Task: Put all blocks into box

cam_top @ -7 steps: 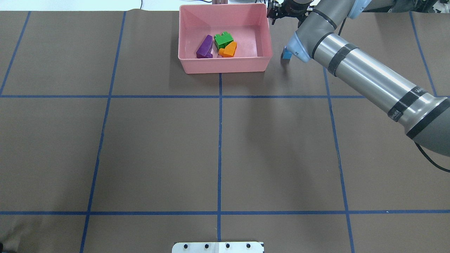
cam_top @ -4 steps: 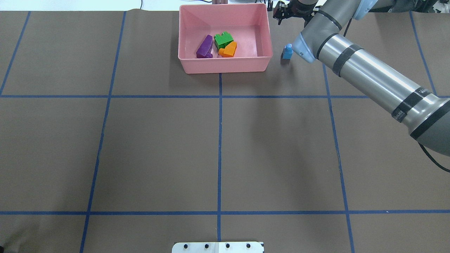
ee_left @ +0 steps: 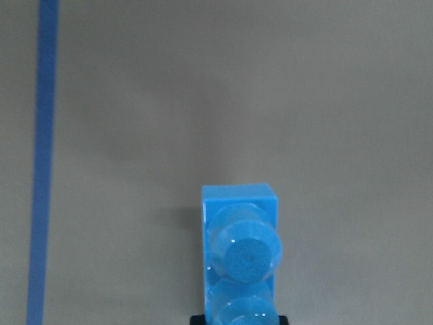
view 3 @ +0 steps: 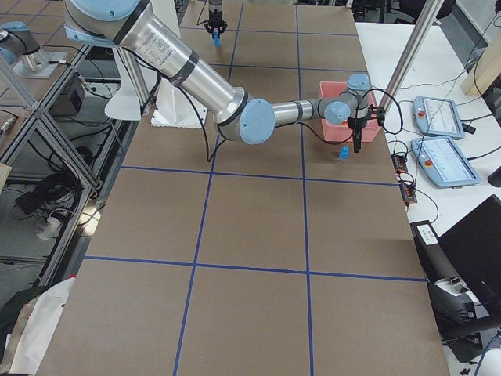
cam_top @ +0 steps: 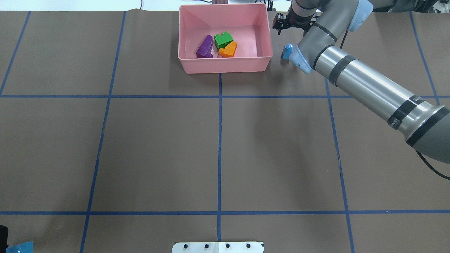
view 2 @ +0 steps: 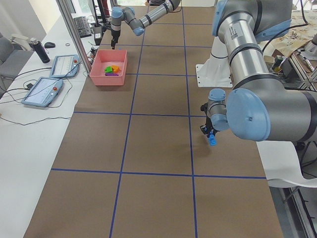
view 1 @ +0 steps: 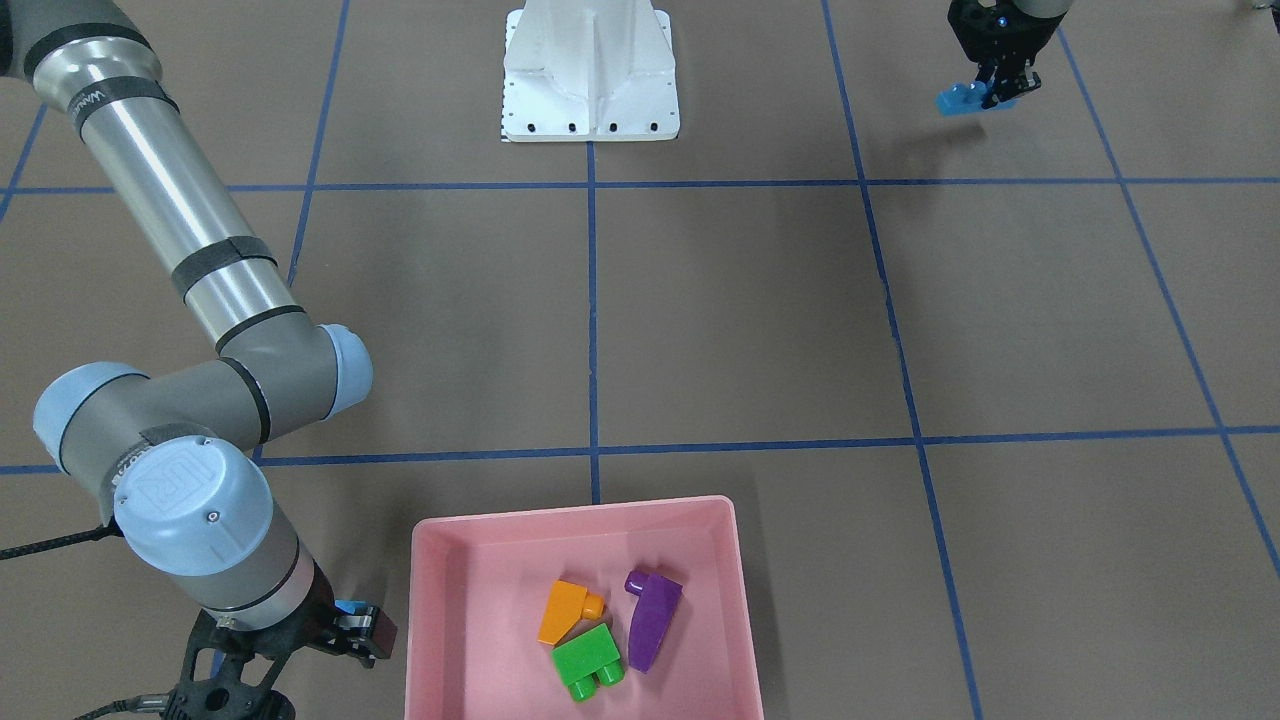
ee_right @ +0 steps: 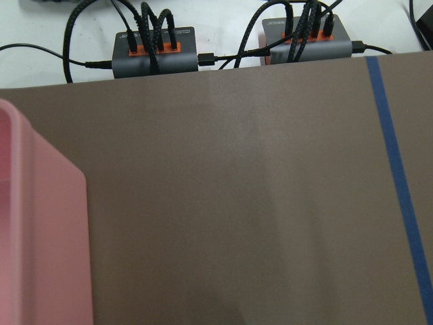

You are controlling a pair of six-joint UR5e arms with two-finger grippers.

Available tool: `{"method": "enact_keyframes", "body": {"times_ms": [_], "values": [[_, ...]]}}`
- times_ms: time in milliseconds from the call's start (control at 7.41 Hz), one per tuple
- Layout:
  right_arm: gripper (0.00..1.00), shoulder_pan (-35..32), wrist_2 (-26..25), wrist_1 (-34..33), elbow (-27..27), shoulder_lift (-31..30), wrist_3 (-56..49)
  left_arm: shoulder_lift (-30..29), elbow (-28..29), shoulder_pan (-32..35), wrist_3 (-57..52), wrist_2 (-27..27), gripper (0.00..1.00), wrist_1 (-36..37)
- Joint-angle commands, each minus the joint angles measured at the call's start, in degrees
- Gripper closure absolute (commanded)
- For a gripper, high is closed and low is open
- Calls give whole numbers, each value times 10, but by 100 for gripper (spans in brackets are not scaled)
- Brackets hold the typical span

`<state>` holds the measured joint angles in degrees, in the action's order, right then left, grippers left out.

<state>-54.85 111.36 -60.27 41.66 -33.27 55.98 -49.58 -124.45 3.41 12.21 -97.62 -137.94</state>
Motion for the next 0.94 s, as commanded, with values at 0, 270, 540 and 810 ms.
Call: {"method": "enact_keyframes", "body": {"times_ms": [0, 270, 540, 810], "values": [[0, 6, 2, 16, -9, -11, 1, -61, 0, 115, -4, -83, 100, 5], [0, 15, 3, 19, -9, -13, 4, -68, 1, 119, -4, -84, 100, 8], [0, 22, 10, 42, -10, -29, 7, -77, -3, 121, -4, -84, 100, 10], [79, 25, 17, 42, -10, -29, 30, -165, 1, 186, -4, -85, 100, 39]]}}
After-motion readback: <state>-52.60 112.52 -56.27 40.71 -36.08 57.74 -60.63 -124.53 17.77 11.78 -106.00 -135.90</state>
